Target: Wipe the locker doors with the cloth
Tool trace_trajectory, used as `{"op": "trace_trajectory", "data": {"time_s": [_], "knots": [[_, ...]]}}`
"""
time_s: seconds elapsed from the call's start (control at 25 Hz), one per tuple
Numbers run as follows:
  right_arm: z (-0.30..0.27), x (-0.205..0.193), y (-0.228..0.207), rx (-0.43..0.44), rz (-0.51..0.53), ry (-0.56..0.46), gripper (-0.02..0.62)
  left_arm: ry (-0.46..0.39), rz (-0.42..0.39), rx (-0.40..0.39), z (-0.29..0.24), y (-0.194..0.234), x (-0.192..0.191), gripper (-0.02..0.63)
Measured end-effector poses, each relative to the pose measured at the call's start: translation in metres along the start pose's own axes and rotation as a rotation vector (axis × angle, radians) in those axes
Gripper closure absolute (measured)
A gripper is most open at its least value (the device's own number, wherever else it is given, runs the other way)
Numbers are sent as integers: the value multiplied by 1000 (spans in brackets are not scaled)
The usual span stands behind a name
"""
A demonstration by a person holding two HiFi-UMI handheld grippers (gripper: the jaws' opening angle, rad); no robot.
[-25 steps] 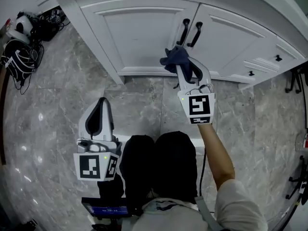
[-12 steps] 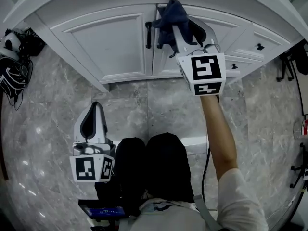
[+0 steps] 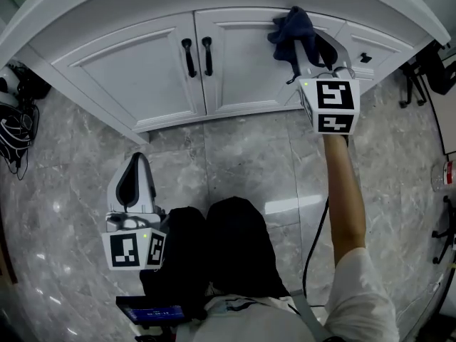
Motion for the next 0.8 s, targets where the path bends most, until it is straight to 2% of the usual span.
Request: {"op": "trace_trajectory", "data": {"time_s": [0.32, 0.8], "knots": [[13, -26, -44, -83, -7, 39, 506, 0, -7, -9, 0, -9, 1, 603], [10, -65, -18, -102, -26, 65, 506, -3, -10, 11, 6, -2, 1, 603]]}}
Point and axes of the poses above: the fingertips, and each gripper's own axes: z backward along the fingers, y to its left, x out of its top, the point moved 1 cm from there along z, backward along the fingers, and after that the axes turned 6 degrees about -y, right-handed, at the moved point
